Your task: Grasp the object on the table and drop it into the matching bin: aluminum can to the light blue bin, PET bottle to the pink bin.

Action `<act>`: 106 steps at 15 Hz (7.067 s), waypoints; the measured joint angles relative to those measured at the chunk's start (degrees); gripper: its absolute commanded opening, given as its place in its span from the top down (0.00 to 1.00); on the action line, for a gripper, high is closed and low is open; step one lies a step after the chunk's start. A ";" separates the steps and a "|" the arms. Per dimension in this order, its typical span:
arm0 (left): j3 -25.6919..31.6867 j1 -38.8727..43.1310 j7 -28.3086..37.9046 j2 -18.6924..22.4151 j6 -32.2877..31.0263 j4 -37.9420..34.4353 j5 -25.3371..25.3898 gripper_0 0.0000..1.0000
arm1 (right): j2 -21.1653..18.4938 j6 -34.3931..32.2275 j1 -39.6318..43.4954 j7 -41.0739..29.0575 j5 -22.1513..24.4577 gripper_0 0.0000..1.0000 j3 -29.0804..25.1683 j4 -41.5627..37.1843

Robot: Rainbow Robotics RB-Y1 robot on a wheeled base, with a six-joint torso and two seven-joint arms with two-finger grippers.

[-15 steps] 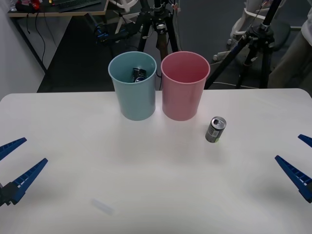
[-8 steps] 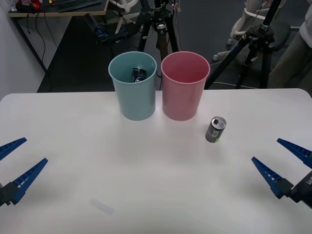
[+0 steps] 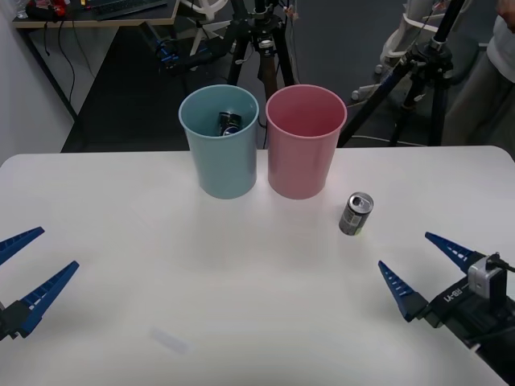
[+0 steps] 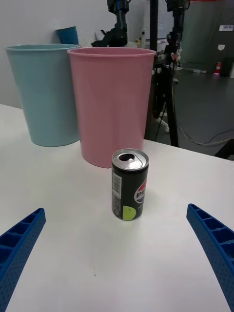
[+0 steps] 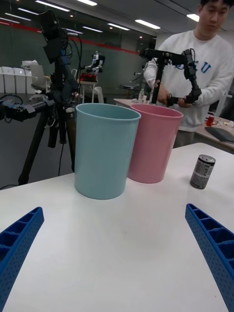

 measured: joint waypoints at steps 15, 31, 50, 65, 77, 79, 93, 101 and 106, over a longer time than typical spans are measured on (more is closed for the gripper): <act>0.00 0.00 0.00 0.00 0.00 0.00 0.00 0.00 | 6.29 17.85 -14.71 5.04 3.91 0.00 10.42 13.09; 0.00 0.00 0.00 0.00 0.00 0.00 0.00 0.00 | 7.07 24.30 -25.80 5.58 3.79 0.00 13.64 23.69; 0.00 0.00 0.00 0.00 0.00 0.00 0.00 0.00 | 7.12 25.16 -31.59 5.62 1.59 1.00 15.55 29.90; 0.00 0.00 0.00 0.00 0.00 0.00 0.00 0.00 | 6.70 22.82 -23.11 5.21 0.68 1.00 15.55 15.08; 0.00 0.00 0.00 0.00 0.00 0.00 0.00 0.00 | 1.33 13.24 -8.45 -2.28 -2.75 1.00 19.06 -14.01; 0.00 0.00 0.00 0.00 0.00 0.00 0.00 0.00 | 1.22 13.77 -10.59 -3.73 -2.67 1.00 19.82 -15.71; 0.00 0.00 0.00 0.00 0.00 0.00 0.00 0.00 | 7.75 33.94 -42.63 -5.43 -2.29 1.00 31.49 -0.54; 0.00 0.00 0.00 0.00 0.00 0.00 0.00 0.00 | 13.75 41.04 -61.07 -5.61 -0.56 1.00 31.92 20.59; 0.00 0.00 0.00 0.00 0.00 0.00 0.00 0.00 | 15.68 43.07 -69.34 -5.96 -0.68 1.00 31.92 32.41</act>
